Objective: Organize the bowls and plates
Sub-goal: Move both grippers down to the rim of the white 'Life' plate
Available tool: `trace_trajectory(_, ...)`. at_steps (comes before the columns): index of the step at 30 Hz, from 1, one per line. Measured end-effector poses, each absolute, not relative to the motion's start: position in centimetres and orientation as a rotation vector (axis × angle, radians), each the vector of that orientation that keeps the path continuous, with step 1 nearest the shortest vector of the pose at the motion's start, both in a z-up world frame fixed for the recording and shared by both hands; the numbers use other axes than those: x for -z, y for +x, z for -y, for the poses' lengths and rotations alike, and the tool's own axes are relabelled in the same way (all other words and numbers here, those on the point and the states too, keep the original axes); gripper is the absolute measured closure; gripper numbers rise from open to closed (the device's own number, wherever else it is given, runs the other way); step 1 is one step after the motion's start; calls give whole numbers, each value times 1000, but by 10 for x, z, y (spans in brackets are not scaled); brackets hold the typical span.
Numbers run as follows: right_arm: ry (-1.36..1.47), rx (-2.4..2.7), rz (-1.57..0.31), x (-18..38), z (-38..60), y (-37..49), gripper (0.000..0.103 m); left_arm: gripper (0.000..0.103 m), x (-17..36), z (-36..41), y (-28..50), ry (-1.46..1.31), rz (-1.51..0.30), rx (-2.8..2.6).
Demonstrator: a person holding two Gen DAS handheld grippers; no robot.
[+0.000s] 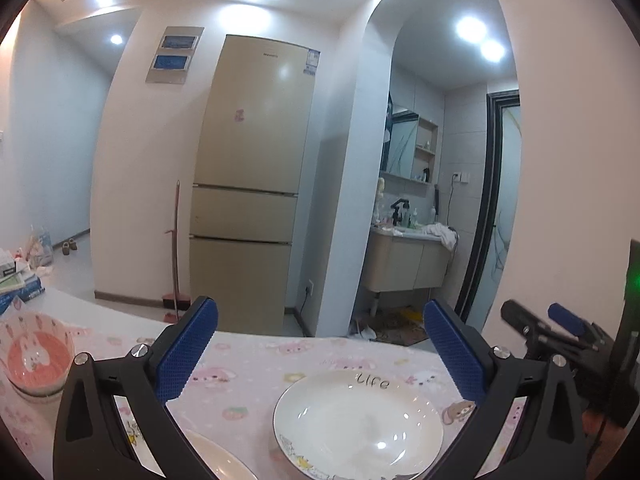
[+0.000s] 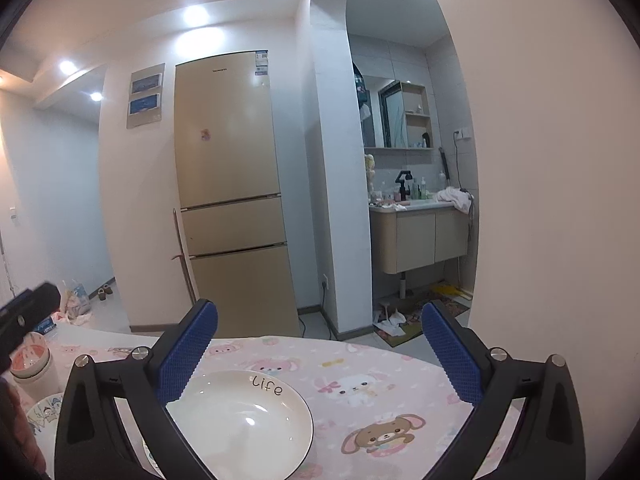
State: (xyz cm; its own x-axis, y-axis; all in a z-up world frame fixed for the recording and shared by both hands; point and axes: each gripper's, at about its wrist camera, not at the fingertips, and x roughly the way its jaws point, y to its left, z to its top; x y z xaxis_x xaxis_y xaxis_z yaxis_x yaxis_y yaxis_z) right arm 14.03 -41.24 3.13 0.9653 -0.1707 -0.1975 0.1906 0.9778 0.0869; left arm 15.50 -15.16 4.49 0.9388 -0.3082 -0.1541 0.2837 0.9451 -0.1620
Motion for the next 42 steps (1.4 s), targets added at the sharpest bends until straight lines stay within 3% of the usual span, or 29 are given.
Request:
trace_trajectory(5,148,127,-286,-22,421,158,0,0,-20,170,165,-81,-285,299)
trace_trajectory(10,192,110,-378,-10,429,173,0,0,6,188,188,-84,-567,321)
trace_trajectory(15,289,58,-440,2,442,182,0,0,22,198,196,-67,-666,331)
trace_trajectory(22,328,63,-530,22,451,198,0,0,41,197,206,-81,-730,316)
trace_trajectory(31,336,27,-820,64,445,227,0,0,62,204,216,-19,-819,254)
trace_trajectory(42,524,-126,-926,80,446,229,0,1,72,202,219,-54,-870,290)
